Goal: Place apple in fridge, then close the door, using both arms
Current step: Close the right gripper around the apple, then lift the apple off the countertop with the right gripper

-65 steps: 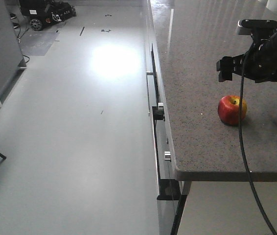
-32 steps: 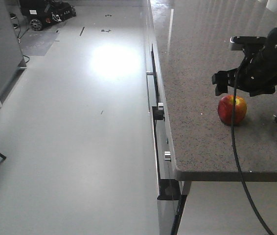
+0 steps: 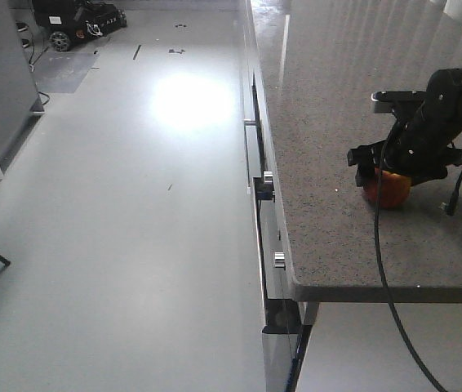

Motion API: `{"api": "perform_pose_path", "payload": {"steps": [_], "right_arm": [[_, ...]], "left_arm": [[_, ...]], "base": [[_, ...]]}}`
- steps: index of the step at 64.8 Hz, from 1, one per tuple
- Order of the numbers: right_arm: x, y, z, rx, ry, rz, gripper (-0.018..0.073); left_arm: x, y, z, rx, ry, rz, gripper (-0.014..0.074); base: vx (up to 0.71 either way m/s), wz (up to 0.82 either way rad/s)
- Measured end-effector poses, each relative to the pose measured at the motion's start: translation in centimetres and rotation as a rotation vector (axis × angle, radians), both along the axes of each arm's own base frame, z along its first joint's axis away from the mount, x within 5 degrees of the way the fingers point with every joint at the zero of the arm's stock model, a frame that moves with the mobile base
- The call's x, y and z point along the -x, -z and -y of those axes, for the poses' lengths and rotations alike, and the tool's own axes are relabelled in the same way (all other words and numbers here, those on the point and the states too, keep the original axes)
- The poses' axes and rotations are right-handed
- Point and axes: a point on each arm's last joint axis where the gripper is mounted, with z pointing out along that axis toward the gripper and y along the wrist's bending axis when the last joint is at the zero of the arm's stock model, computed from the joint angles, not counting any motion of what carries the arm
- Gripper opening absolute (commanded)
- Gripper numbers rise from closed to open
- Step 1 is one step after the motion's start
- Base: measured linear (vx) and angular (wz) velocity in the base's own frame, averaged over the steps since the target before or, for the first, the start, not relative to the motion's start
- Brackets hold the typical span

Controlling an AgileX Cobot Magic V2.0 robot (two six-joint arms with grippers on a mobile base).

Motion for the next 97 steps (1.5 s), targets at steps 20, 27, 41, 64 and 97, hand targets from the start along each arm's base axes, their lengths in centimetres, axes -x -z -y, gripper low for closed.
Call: {"api": "perform_pose_path", "payload": {"steps": [20,27,41,64,97], "right_arm": [[0.1,0.0,-0.1,-0.001,-0.003,-0.012,0.0312],[0.2,0.0,-0.1,-0.009,-0.001,-0.020,0.0216],[1.8,-4.7,-1.0,-0.109,-0.040,0.064,0.0109],[13.0,-22.3,-2.3,-0.193,-0.227,0.507,0.0101],[22.8,-28.5,-2.3,-0.173,-0.288,0.650,0.0101]], "left_arm": [[0.0,0.0,0.0,0.000,0.000,0.000,-0.0006],[0.0,0.0,0.0,0.000,0.000,0.000,-0.0006],[0.0,0.0,0.0,0.000,0.000,0.000,-0.0006],[0.0,0.0,0.0,0.000,0.000,0.000,-0.0006],[0.0,0.0,0.0,0.000,0.000,0.000,-0.0006]], "base": [[0.00,0.00],[0.00,0.00],[0.00,0.00],[0.00,0.00],[0.00,0.00]]}}
